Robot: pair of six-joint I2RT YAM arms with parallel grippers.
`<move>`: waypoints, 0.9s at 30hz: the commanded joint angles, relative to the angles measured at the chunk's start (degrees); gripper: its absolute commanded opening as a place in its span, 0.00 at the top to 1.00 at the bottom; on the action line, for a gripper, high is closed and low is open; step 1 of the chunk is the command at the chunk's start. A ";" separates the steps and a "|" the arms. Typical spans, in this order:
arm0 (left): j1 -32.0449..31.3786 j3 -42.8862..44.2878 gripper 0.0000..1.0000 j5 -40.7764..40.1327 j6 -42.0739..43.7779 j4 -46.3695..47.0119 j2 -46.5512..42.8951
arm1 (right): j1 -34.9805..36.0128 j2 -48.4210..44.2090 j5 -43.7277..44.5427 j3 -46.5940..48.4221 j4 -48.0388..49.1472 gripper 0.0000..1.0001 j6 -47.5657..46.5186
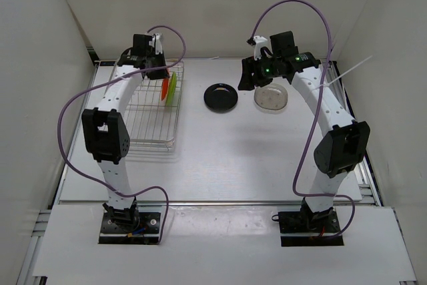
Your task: Unload the plates from the dish rack
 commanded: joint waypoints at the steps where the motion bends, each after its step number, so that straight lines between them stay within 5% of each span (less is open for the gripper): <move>1: 0.43 5.59 0.89 -3.35 0.51 -1.03 -7.42 | -0.24 -2.58 0.05 0.02 0.44 0.36 0.04; 11: -0.79 17.55 0.89 0.34 9.81 -14.04 -11.37 | -0.24 -3.11 1.28 0.02 0.44 0.36 0.04; 16: -6.85 16.78 0.89 -3.68 24.98 -18.97 -15.33 | -1.72 -3.64 -1.60 1.60 0.44 0.34 2.40; 22: -28.37 -2.09 0.89 -44.03 46.78 -6.26 -25.43 | -8.05 -4.25 -16.79 3.09 2.10 0.29 7.94; 27: -43.04 -27.86 0.89 -60.72 78.43 17.46 -33.34 | -11.05 -7.58 -27.36 1.96 5.26 0.27 10.58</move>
